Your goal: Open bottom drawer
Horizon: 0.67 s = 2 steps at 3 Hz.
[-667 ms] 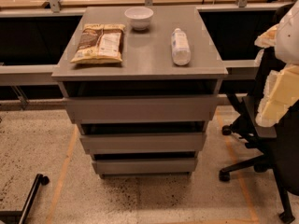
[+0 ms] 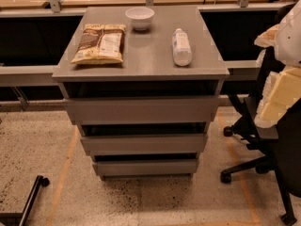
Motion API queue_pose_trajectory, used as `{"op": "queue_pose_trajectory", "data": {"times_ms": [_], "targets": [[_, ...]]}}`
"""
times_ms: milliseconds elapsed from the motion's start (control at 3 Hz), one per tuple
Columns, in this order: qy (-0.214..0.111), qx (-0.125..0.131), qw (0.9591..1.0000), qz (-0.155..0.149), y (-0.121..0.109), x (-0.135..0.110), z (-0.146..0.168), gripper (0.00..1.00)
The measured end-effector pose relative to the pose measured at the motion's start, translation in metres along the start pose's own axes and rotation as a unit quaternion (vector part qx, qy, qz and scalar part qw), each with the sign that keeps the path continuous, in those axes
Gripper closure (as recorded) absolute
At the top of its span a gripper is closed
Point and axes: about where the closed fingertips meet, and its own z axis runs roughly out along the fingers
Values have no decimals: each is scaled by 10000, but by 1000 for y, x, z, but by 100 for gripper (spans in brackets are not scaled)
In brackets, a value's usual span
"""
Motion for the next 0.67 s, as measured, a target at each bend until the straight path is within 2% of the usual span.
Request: {"op": "queue_pose_trajectory", "data": {"times_ms": [333, 667], "targets": [[-293, 38, 9995, -123, -2, -8, 27, 0], [-965, 134, 9951, -190, -11, -10, 67, 0]]}}
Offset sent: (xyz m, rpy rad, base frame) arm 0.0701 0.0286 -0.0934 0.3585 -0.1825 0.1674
